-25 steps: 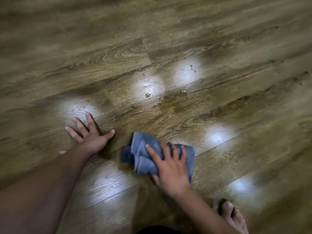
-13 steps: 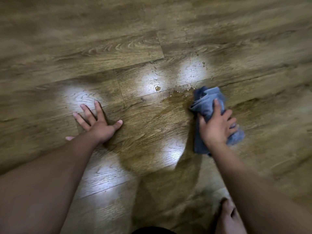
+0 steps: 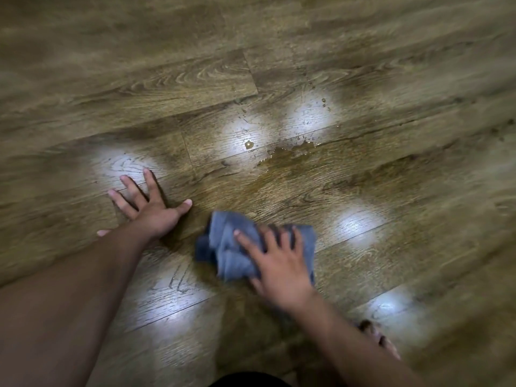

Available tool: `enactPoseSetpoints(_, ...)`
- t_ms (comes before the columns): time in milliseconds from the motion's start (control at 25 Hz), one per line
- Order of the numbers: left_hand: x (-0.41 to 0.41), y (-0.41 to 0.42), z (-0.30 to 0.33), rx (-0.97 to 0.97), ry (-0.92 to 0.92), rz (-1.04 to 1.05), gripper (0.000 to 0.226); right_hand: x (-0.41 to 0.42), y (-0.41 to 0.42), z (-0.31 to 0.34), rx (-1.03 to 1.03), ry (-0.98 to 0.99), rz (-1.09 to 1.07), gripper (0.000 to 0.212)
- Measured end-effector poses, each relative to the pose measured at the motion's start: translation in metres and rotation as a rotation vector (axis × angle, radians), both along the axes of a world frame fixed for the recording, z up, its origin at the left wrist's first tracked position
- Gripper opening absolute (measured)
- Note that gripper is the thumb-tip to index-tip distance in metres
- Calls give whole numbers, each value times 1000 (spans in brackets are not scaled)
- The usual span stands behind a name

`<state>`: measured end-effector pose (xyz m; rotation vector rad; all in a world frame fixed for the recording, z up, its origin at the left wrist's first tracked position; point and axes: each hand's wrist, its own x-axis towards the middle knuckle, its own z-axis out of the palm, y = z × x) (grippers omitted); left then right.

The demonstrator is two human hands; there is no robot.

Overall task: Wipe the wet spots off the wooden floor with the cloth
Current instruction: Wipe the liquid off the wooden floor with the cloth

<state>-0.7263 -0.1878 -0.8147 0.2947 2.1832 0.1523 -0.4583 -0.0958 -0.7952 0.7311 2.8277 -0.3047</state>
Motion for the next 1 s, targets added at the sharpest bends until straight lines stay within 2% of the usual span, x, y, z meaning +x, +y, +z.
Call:
enactPoseSetpoints(80, 0, 0, -1, -2, -2, 4, 118, 1, 67, -3, 59, -48, -212, 84)
enactPoseSetpoints(160, -1, -1, -3, 3, 3, 4, 117, 10, 134, -6, 116, -65, -513, 79)
enactPoseSetpoints(280, -2, -3, -6, 14, 15, 8, 114, 32, 211, -9, 46, -3, -993, 74)
enactPoseSetpoints(360, -3, -4, -8, 13, 23, 8, 114, 38, 224, -9, 23, 5, -1149, 74)
enactPoseSetpoints(440, -4, -5, -9, 1, 35, 14, 116, 29, 200, -6, 108, -33, -1070, 75)
enactPoseSetpoints(560, -4, -6, -11, -5, 37, 20, 116, 7, 119, 1, 179, -120, -736, 82)
enactPoseSetpoints(680, -5, -5, -10, -6, 39, 25, 116, -8, 7, 5, 92, -64, -308, 91)
enactPoseSetpoints(760, -4, -4, -8, -4, 40, 21, 117, -7, -64, 9, -23, -71, 45, 89)
enactPoseSetpoints(840, -3, -4, -6, -4, 35, 17, 116, -2, -92, 10, -90, -124, 285, 82)
enactPoseSetpoints(920, -3, -4, -5, 3, 28, 14, 115, -2, -76, 6, -93, -61, 320, 78)
enactPoseSetpoints(1000, -4, -4, -5, 6, 25, 13, 115, -5, -36, 3, -61, -26, 260, 87)
